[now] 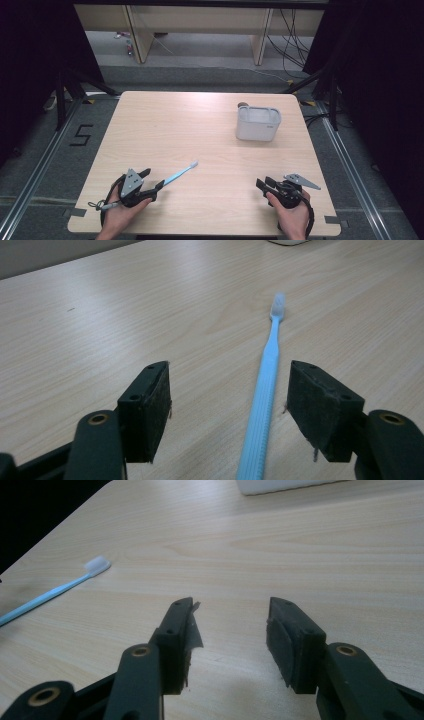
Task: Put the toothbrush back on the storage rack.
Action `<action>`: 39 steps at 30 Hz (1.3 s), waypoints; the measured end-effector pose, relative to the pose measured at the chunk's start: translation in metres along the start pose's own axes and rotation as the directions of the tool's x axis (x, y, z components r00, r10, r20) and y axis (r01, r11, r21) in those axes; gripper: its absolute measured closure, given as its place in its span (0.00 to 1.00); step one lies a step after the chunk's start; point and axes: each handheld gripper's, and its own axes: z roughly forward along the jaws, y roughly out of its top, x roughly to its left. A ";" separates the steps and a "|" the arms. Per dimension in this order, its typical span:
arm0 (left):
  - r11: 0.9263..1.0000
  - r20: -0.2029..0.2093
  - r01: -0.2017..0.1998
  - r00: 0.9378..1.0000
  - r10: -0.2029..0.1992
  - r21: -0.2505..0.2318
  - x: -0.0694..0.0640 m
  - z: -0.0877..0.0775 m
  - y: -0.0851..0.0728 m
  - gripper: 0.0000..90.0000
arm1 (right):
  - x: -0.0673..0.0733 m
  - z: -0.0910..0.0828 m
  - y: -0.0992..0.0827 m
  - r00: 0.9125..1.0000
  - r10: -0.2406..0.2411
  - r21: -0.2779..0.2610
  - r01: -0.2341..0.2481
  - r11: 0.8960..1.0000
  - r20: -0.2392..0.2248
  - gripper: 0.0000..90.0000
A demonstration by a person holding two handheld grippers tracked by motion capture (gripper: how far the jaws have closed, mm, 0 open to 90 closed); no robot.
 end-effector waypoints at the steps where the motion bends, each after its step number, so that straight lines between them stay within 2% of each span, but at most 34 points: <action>1: 1.000 0.000 -0.001 1.000 0.001 -0.001 0.000 0.000 0.000 0.37 | 0.001 0.001 0.000 1.000 0.013 0.005 -0.013 1.000 -0.002 0.60; 6: 1.000 -0.006 -0.001 1.000 0.001 0.010 0.000 -0.002 0.000 0.37 | 0.001 0.001 0.000 1.000 -0.002 0.010 0.002 1.000 0.007 0.60; 8: 1.000 0.000 -0.005 1.000 0.005 -0.003 0.000 -0.001 0.000 0.37 | 0.004 0.000 0.000 1.000 0.027 0.022 -0.027 0.999 -0.006 0.60; 9: 1.000 0.003 -0.009 1.000 0.009 0.001 0.000 -0.001 0.000 0.37 | 0.003 0.000 0.001 1.000 -0.001 0.020 0.001 1.000 -0.003 0.60; 10: 1.000 -0.002 -0.004 1.000 0.004 0.013 -0.001 -0.002 0.000 0.37 | 0.003 0.000 0.001 1.000 -0.001 0.024 0.001 1.000 -0.001 0.60; 12: 1.000 0.010 -0.003 1.000 0.003 0.008 0.000 0.000 0.000 0.38 | 0.003 0.000 0.002 1.000 -0.006 0.018 0.006 1.000 -0.003 0.60; 13: 1.000 0.014 -0.002 1.000 0.002 0.011 0.001 0.000 0.000 0.38 | 0.006 0.000 0.002 0.999 0.038 0.034 -0.038 0.999 -0.002 0.60; 14: 1.000 0.019 -0.005 1.000 0.004 0.024 0.001 0.000 0.001 0.38 | 0.006 -0.001 0.003 0.999 0.043 0.036 -0.043 0.998 -0.002 0.60; 15: 1.000 0.031 0.020 0.999 -0.020 0.025 0.001 0.001 0.001 0.39 | 0.003 -0.001 0.004 1.000 -0.004 0.031 0.004 1.000 0.014 0.60; 17: 0.999 0.042 0.026 0.999 -0.027 0.041 0.000 0.001 0.004 0.41 | 0.003 0.000 0.005 1.000 0.002 0.026 -0.002 1.000 0.004 0.60; 18: 0.998 0.047 0.028 0.998 -0.031 0.059 -0.001 0.000 0.006 0.41 | 0.002 0.000 0.005 1.000 -0.010 0.025 0.010 1.000 0.004 0.60; 19: 0.996 0.048 0.027 0.998 -0.031 0.087 -0.001 0.000 0.009 0.41 | 0.006 -0.001 0.005 0.999 0.038 0.040 -0.038 0.998 -0.004 0.60; 21: 0.992 0.062 0.018 0.998 -0.026 0.125 -0.001 0.001 0.013 0.41 | 0.003 -0.001 0.006 1.000 -0.007 0.034 0.007 0.999 0.002 0.60; 22: 0.988 0.067 -0.004 0.998 -0.006 0.152 0.000 0.001 0.016 0.40 | 0.003 -0.001 0.007 1.000 -0.006 0.034 0.006 0.999 0.001 0.60; 25: 0.971 0.093 -0.016 0.996 -0.007 0.237 0.000 0.002 0.026 0.39 | 0.004 -0.001 0.008 1.000 -0.007 0.029 0.007 1.000 -0.010 0.60; 26: 0.960 0.111 -0.033 0.994 0.002 0.277 0.001 0.003 0.029 0.37 | 0.007 -0.001 0.007 0.999 0.035 0.040 -0.034 0.999 -0.007 0.60; 27: 0.948 0.126 -0.051 0.992 0.012 0.314 0.002 0.004 0.032 0.37 | 0.005 -0.001 0.008 1.000 -0.010 0.031 0.010 0.999 -0.010 0.60; 28: 0.930 0.143 -0.083 0.989 0.033 0.357 0.004 0.005 0.036 0.37 | 0.005 0.000 0.007 1.000 -0.008 0.035 0.008 0.999 -0.002 0.60; 30: 0.912 0.159 -0.096 0.987 0.034 0.399 0.004 0.009 0.042 0.36 | 0.005 0.000 0.007 1.000 -0.005 0.045 0.006 0.999 -0.013 0.60; 32: 0.897 0.159 -0.088 0.987 0.020 0.433 0.004 0.014 0.048 0.36 | 0.005 0.000 0.007 1.000 -0.006 0.050 0.007 0.999 -0.019 0.59; 33: 0.880 0.175 -0.099 0.984 0.018 0.465 0.005 0.015 0.051 0.35 | 0.005 0.001 0.007 1.000 -0.002 0.052 0.003 0.999 -0.025 0.59; 34: 0.859 0.197 -0.125 0.980 0.028 0.497 0.005 0.017 0.054 0.34 | 0.007 0.000 0.007 1.000 0.002 0.056 -0.001 0.998 -0.015 0.59; 37: 0.825 0.222 -0.161 0.974 0.044 0.542 0.002 0.024 0.061 0.34 | 0.005 0.000 0.007 1.000 -0.010 0.058 0.011 0.998 -0.020 0.59; 38: 0.804 0.233 -0.173 0.971 0.044 0.568 0.002 0.027 0.063 0.35 | 0.005 0.000 0.007 1.000 -0.008 0.057 0.009 0.998 -0.016 0.59; 39: 0.796 0.236 -0.177 0.971 0.045 0.578 0.001 0.029 0.064 0.35 | 0.005 0.000 0.007 1.000 -0.003 0.057 0.004 0.998 -0.021 0.59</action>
